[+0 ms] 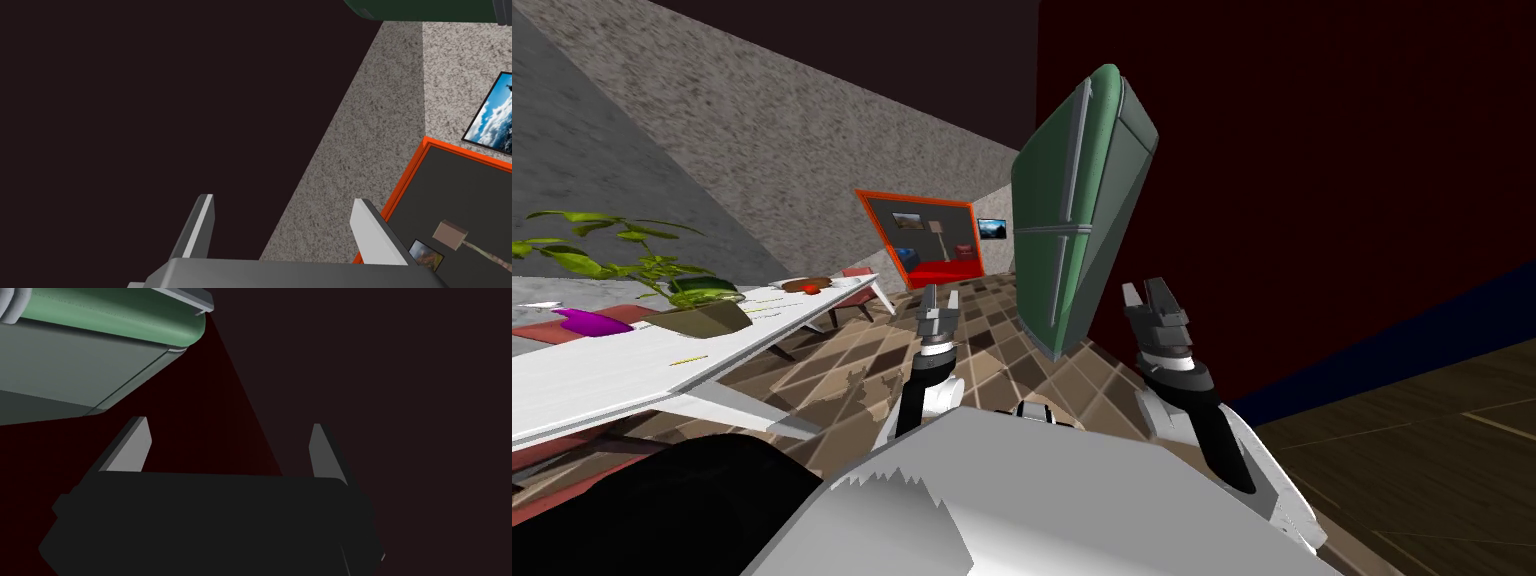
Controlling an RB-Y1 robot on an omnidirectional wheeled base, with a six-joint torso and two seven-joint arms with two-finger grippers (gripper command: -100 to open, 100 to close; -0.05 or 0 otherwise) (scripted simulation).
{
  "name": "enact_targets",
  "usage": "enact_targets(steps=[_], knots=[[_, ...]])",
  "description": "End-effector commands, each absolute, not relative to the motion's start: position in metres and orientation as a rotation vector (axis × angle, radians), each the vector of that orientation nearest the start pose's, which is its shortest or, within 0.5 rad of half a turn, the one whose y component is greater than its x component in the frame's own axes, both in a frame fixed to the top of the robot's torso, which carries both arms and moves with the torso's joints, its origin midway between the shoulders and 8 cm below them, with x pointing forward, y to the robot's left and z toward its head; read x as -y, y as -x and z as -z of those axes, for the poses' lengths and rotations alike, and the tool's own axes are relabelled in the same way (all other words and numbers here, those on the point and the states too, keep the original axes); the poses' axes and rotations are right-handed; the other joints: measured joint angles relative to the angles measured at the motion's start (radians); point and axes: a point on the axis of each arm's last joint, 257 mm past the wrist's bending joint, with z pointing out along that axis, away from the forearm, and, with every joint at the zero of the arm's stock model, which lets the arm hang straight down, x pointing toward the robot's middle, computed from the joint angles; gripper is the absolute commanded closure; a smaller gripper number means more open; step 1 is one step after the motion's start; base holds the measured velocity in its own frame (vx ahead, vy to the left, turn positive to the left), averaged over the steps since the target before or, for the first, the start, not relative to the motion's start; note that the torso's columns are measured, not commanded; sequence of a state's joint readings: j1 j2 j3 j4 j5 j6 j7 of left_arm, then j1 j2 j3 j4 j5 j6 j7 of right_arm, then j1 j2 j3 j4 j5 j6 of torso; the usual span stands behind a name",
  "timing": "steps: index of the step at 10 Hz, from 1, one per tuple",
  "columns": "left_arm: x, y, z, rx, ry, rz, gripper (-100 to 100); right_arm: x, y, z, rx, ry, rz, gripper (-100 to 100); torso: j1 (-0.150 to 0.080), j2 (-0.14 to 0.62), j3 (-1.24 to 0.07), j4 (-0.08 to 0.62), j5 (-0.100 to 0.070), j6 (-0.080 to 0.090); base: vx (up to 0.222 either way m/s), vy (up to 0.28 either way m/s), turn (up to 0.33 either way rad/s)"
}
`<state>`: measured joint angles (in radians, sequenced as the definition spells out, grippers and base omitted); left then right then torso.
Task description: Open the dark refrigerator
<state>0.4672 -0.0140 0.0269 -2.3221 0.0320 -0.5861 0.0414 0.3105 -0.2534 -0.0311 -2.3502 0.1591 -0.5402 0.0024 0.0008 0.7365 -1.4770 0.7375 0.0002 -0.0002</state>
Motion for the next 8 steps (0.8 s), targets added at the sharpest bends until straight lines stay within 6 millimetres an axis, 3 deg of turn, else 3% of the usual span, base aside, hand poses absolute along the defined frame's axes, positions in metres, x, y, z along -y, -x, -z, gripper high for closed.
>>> enact_targets(steps=[1,4,8], knots=[[-0.284,-0.318,-0.068,-0.459,0.567,1.378,0,0.193,-0.325,-0.118,-0.702,-0.020,-1.222,-100,-0.001,0.001,0.000,0.000,0.000,0.000,0.091,0.010,-0.036],[-0.284,-0.318,-0.068,-0.459,0.567,1.378,0,0.159,-0.318,-0.133,-0.706,0.198,-1.119,-100,-0.001,0.002,0.002,0.001,0.000,0.000,0.106,0.017,-0.110],[-0.284,-0.318,-0.068,-0.459,0.567,1.378,0,0.134,-0.311,-0.140,-0.702,0.370,-1.031,-100,0.000,0.000,0.000,0.000,0.000,0.000,0.125,0.023,-0.076]])
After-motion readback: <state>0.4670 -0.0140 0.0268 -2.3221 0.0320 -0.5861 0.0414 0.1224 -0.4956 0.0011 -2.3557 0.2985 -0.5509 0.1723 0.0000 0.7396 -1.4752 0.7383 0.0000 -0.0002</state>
